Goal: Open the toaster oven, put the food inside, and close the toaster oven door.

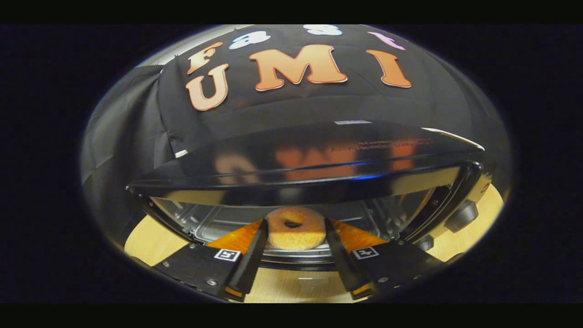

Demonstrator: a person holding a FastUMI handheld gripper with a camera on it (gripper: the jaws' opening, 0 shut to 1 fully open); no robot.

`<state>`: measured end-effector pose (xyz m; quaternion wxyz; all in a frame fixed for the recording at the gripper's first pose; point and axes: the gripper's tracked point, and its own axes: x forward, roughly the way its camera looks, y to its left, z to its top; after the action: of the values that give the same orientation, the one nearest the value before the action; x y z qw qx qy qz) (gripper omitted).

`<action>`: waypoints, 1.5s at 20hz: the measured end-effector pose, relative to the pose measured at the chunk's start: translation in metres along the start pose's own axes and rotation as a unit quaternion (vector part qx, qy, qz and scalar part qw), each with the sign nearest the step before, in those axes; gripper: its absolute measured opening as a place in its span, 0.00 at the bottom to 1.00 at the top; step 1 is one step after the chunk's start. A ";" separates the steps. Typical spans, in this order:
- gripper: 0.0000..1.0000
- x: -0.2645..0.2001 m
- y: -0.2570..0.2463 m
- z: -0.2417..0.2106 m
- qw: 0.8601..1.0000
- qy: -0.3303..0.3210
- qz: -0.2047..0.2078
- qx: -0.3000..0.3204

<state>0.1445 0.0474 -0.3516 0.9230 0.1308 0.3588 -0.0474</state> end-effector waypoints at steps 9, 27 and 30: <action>0.95 -0.085 0.010 0.005 0.998 -0.038 0.016 -0.053; 0.86 -0.187 0.001 -0.146 0.996 0.070 0.046 -0.032; 0.86 -0.179 -0.011 -0.156 0.996 0.083 0.028 -0.024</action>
<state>-0.0907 0.0782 -0.3434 0.8938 0.1225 0.4315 -0.0019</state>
